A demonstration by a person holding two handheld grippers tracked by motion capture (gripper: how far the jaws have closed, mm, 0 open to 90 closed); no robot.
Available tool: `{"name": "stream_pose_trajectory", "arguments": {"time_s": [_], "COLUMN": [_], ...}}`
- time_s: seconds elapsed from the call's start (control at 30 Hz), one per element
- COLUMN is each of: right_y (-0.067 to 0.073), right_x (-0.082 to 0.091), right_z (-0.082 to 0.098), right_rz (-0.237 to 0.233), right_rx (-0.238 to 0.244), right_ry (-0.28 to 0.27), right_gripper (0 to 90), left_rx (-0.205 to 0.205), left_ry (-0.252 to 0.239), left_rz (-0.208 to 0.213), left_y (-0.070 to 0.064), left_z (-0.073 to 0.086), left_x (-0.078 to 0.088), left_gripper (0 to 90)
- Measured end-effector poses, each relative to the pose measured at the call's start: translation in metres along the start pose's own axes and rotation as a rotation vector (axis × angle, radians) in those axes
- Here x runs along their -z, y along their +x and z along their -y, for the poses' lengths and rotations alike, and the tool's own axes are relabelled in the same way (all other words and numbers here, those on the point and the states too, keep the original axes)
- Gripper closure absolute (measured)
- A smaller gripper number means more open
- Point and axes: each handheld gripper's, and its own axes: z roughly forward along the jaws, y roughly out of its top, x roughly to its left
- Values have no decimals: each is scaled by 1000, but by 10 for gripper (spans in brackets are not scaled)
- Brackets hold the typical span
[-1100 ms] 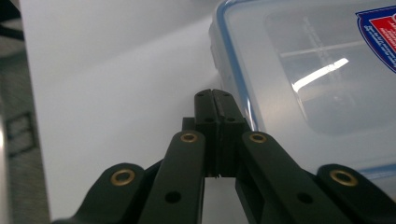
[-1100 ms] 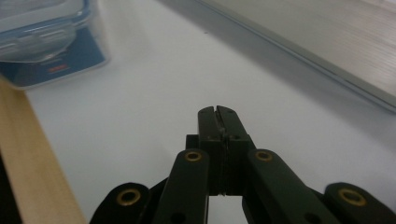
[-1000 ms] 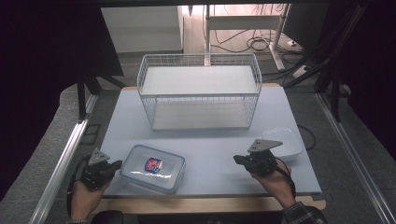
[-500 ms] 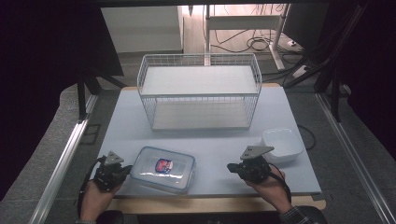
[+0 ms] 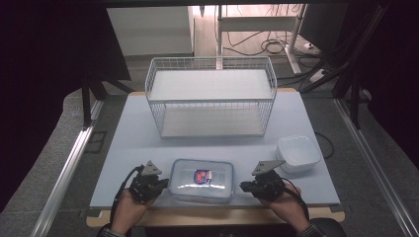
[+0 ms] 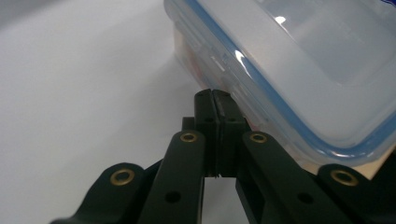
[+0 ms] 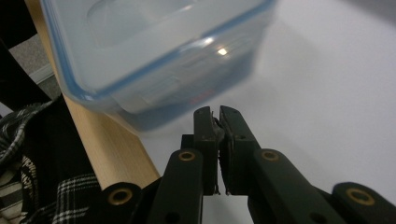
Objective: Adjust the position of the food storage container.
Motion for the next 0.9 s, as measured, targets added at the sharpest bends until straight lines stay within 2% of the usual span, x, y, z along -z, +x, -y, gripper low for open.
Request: {"name": "stream_pose_trajectory", "arguments": {"time_s": [0.07, 0.2, 0.3, 0.47, 0.67, 0.83, 0.9], "right_y": [1, -6, -10, -12, -21, -29, -29], "right_x": [-1, 4, 4, 4, 2, 0, 0], "right_z": [1, 1, 2, 0, -5, -8, -8], "right_rz": [13, 28, 43, 81, 176, 188, 184], "right_rx": [-1, -38, -63, -62, -57, -64, -68], "right_ry": [11, -1, -4, -6, -7, -4, -7], "right_gripper": [870, 891, 892, 893, 895, 894, 894], "left_rx": [-10, 14, 13, 31, 31, 52, 44], "left_ry": [10, 5, 7, -1, -9, -35, -41], "left_rz": [-28, -17, -32, -30, -32, -13, -9], "left_y": [-7, -10, -11, -10, -15, -10, -8], "left_z": [-5, -11, -16, -19, -25, -27, -26], "left_x": [-4, -10, -14, -17, -23, -26, -26], "left_gripper": [899, 900, 900, 900, 900, 900, 890]}}
